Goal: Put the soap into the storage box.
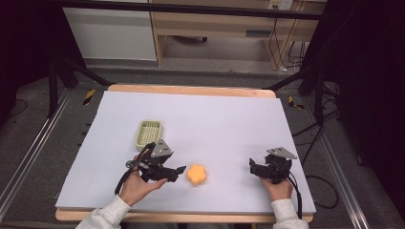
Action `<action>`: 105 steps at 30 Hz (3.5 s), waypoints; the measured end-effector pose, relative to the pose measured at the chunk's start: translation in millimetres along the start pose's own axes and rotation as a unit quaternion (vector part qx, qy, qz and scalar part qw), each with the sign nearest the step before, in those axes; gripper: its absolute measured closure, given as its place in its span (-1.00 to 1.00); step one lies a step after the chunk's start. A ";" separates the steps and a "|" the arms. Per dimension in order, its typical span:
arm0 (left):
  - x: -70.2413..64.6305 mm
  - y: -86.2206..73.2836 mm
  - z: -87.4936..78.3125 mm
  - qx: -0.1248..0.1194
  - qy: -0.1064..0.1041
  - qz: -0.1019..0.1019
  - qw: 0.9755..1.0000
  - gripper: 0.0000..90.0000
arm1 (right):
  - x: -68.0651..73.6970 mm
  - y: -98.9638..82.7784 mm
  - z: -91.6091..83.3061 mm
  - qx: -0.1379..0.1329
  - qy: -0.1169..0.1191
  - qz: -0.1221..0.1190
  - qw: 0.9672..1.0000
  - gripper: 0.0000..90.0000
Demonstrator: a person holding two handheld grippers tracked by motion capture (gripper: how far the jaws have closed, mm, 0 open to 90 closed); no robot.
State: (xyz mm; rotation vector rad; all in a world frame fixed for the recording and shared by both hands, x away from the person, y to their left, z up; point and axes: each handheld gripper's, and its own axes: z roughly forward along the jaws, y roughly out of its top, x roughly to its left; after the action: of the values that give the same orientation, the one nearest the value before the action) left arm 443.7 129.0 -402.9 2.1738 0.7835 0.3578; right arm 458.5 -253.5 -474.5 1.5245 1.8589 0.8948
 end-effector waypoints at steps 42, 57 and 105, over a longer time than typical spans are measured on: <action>-32.2 4.1 61.0 0.101 -0.027 0.056 0.993 -0.53 | 6.9 4.5 2.4 0.005 0.002 -0.011 1.000 -0.85; -32.9 3.2 76.0 0.122 -0.025 0.060 0.990 -0.56 | 5.7 4.5 2.8 0.010 0.004 -0.007 1.000 -0.85; -25.3 6.0 68.2 0.106 -0.008 0.028 0.994 -0.43 | 4.5 3.9 3.3 0.016 0.005 -0.008 1.000 -0.85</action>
State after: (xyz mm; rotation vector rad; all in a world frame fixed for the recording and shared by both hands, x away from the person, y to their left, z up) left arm 459.6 70.2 -442.9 2.3988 0.7824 0.2974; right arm 462.5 -248.1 -473.5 1.5242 1.8985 0.8717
